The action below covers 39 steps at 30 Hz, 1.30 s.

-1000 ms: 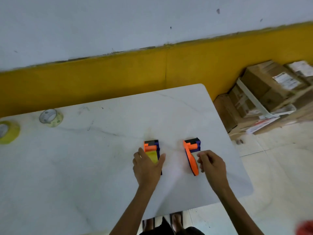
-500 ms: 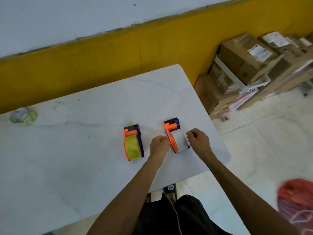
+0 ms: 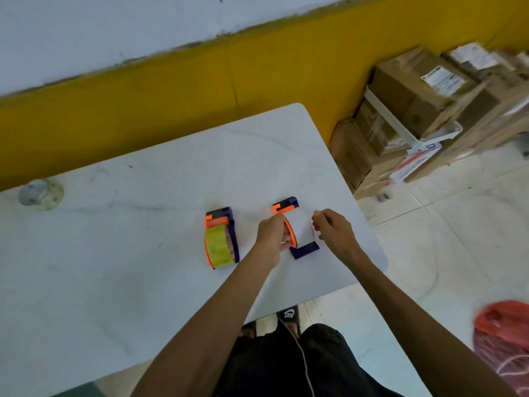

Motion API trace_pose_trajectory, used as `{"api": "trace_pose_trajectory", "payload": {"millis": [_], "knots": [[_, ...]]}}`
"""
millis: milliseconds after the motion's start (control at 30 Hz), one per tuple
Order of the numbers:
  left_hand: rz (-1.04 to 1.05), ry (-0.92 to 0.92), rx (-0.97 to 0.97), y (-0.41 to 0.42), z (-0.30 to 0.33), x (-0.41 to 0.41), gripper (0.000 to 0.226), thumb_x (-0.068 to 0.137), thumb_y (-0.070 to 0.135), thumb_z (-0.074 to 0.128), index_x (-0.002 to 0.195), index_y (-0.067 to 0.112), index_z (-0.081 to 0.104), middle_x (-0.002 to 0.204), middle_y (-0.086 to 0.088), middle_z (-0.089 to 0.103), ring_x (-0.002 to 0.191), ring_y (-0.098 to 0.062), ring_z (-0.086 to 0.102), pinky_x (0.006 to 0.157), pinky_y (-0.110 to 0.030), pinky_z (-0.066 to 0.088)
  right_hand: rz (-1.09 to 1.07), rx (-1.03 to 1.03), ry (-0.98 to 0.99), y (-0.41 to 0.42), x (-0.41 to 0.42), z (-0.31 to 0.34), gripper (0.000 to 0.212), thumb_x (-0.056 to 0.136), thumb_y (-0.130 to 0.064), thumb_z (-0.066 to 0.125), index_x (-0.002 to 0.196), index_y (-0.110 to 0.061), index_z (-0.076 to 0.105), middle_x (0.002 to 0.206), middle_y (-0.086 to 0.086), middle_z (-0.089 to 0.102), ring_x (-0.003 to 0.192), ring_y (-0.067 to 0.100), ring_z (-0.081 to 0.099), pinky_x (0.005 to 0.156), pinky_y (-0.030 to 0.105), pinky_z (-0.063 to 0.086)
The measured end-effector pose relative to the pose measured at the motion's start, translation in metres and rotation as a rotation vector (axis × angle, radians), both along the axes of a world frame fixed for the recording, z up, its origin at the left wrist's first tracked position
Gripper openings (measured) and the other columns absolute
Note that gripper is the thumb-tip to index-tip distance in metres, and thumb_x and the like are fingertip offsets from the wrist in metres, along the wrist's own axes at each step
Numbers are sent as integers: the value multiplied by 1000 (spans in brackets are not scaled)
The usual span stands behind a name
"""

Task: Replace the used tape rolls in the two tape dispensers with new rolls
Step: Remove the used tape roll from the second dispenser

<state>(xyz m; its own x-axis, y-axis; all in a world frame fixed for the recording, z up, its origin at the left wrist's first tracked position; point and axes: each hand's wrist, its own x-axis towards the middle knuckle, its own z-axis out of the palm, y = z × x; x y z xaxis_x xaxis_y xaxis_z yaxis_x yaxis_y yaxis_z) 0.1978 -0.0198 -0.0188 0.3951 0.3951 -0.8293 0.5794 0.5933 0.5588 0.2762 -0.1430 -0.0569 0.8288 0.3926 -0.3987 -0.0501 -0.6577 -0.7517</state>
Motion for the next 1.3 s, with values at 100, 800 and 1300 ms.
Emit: {"api": "trace_pose_trajectory", "payload": {"millis": [100, 800, 1300], "knots": [[21, -8, 8, 5, 5, 3, 38, 85, 16, 48, 116, -1, 63, 112, -21, 69, 89, -30, 64, 85, -41, 55, 16, 31, 21, 0, 0, 5, 41, 97, -40, 40, 96, -5, 61, 94, 11, 67, 88, 26, 65, 84, 41, 57], [35, -2, 48, 2, -14, -14, 14, 86, -1, 49, 85, 6, 61, 84, -13, 61, 74, -24, 60, 82, -39, 57, 24, 96, 89, -21, 41, 24, 28, 97, -21, 46, 97, 5, 55, 101, 27, 56, 96, 40, 57, 88, 54, 53], [69, -21, 192, 7, -13, -43, 15, 90, 9, 50, 84, 15, 63, 89, -8, 69, 82, -19, 64, 88, -35, 55, 77, 106, 3, 21, 25, 36, 25, 95, -30, 51, 84, -9, 58, 80, 6, 58, 77, 21, 54, 68, 33, 45]]}}
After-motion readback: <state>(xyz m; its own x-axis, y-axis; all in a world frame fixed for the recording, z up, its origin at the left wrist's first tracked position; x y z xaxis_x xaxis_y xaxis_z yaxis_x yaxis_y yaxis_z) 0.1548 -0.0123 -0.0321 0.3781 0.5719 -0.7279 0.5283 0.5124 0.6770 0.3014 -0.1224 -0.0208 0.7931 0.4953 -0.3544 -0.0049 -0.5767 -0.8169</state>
